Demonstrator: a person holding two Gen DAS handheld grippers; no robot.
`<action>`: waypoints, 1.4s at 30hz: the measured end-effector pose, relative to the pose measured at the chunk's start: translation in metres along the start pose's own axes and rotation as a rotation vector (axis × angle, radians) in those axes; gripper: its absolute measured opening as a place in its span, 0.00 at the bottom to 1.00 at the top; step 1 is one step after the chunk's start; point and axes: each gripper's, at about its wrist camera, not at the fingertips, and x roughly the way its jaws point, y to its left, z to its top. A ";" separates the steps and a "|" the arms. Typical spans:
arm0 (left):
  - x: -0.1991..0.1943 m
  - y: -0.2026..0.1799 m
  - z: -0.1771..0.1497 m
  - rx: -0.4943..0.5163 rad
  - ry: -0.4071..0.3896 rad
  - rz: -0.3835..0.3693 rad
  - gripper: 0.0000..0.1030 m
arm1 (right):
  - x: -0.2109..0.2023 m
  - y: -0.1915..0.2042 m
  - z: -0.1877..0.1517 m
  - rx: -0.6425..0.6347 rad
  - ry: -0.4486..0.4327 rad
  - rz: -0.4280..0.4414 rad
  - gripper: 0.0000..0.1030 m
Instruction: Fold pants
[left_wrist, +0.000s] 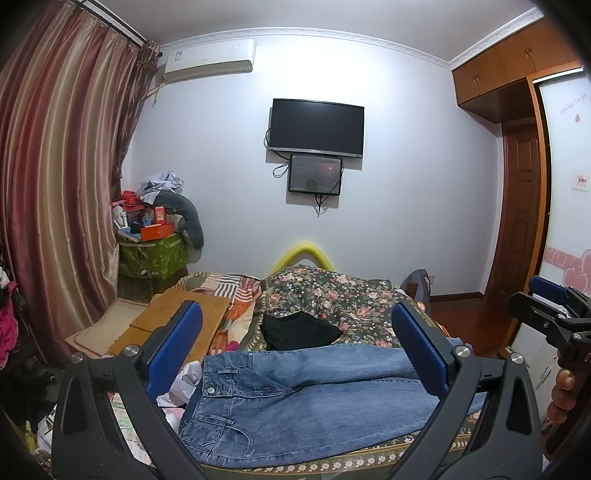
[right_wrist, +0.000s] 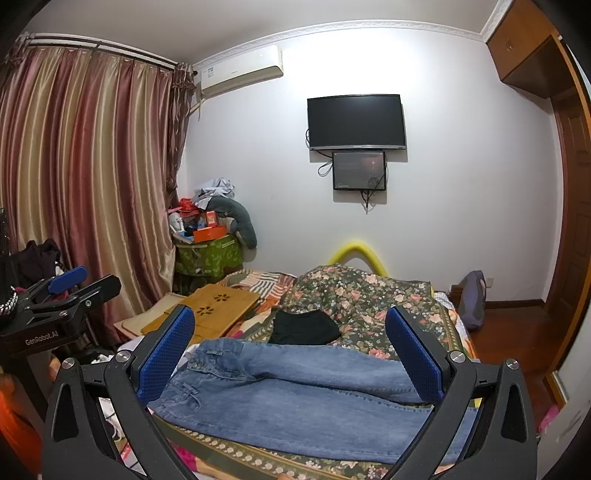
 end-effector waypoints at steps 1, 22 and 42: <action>0.000 0.000 0.000 0.001 -0.001 -0.001 1.00 | 0.000 -0.001 0.000 0.001 -0.001 -0.001 1.00; -0.002 -0.004 0.005 0.014 -0.013 -0.007 1.00 | 0.000 -0.004 0.003 0.006 -0.007 -0.008 1.00; -0.002 -0.009 0.003 0.026 -0.014 -0.019 1.00 | 0.000 -0.001 0.000 0.011 -0.003 -0.011 1.00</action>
